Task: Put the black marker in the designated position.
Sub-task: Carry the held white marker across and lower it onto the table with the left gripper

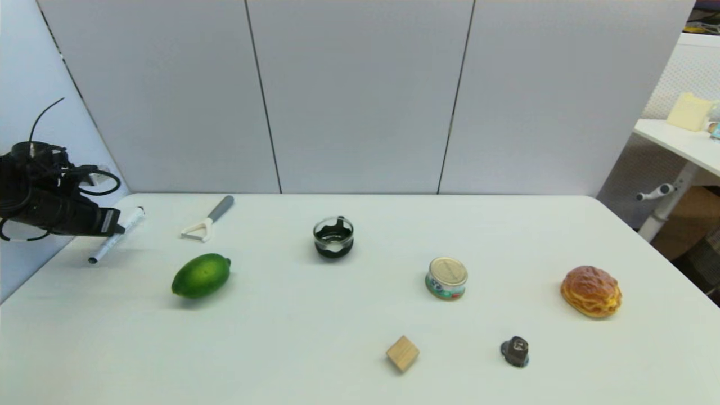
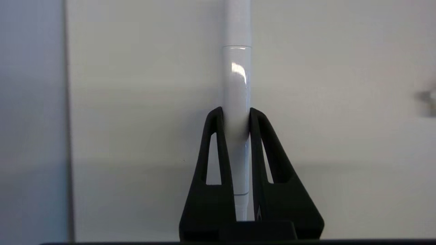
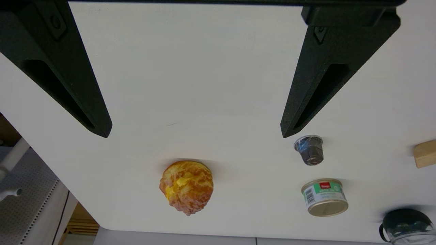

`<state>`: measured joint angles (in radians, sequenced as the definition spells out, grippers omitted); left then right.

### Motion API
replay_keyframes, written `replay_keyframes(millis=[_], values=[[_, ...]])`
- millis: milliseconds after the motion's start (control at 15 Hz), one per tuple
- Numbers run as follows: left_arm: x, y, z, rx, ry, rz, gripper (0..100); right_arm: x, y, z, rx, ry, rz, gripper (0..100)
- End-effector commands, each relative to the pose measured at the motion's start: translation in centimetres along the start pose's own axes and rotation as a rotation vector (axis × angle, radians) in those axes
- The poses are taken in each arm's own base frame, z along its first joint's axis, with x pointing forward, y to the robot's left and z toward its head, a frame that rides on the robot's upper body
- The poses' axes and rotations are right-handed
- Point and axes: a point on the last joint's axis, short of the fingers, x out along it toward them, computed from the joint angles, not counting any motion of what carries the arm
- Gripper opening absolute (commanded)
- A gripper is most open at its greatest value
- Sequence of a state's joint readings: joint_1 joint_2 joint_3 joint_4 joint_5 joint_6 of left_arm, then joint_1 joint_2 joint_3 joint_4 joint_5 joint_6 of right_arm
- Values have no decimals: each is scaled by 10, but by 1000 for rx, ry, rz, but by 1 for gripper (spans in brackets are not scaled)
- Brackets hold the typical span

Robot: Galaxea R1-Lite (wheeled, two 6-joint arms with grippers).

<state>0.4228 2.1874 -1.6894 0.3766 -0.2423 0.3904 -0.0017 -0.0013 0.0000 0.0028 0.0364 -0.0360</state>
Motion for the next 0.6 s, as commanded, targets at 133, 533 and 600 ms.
replay_keyframes(millis=[133, 533, 600], values=[[-64, -32, 50, 152, -206, 36, 0, 0, 0, 0, -1, 2, 1, 100], [-137, -112, 63, 779, -229, -71, 0, 0, 0, 0, -1, 0, 1, 100], [-141, -121, 60, 891, -230, -113, 0, 0, 0, 0, -1, 2, 1, 100]])
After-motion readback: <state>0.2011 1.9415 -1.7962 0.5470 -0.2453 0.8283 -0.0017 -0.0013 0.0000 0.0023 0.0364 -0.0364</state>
